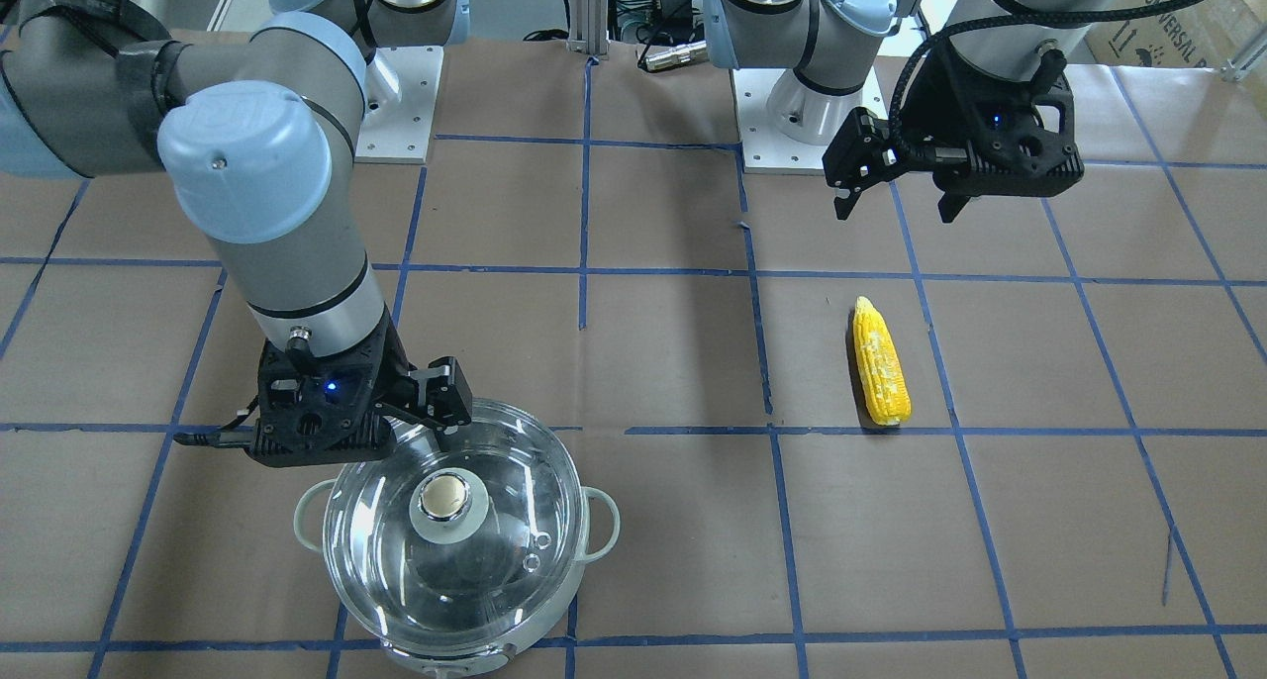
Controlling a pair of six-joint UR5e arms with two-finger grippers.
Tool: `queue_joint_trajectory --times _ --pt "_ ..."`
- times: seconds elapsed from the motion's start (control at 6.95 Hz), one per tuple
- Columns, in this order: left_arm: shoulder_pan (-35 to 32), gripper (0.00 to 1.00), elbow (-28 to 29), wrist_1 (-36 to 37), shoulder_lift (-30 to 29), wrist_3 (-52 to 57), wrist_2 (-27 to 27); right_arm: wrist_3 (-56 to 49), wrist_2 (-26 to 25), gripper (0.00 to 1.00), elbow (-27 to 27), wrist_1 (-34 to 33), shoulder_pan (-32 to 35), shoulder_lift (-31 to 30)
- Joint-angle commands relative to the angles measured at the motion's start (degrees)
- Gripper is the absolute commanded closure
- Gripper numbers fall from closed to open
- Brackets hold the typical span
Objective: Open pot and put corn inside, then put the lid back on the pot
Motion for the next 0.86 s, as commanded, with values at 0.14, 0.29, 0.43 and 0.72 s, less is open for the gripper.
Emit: queue_joint_trajectory --times 0.14,0.29,0.43,0.72 --pt "0.54 0.00 0.04 0.32 -0.81 -0.72 -0.12 0.94 -0.33 0.06 -2.28 -1.68 0.77 2.67" --pt "0.53 0.00 -0.04 0.32 -0.90 -0.64 -0.21 3.38 -0.24 0.06 -3.15 -1.86 0.95 3.89" --pt "0.53 0.00 -0.04 0.32 -0.81 -0.64 -0.12 3.49 -0.41 0.06 -4.73 -2.21 1.56 5.46" --pt "0.53 0.00 -0.04 0.32 -0.81 -0.03 -0.12 3.67 -0.59 0.07 -5.27 -2.21 1.74 6.45"
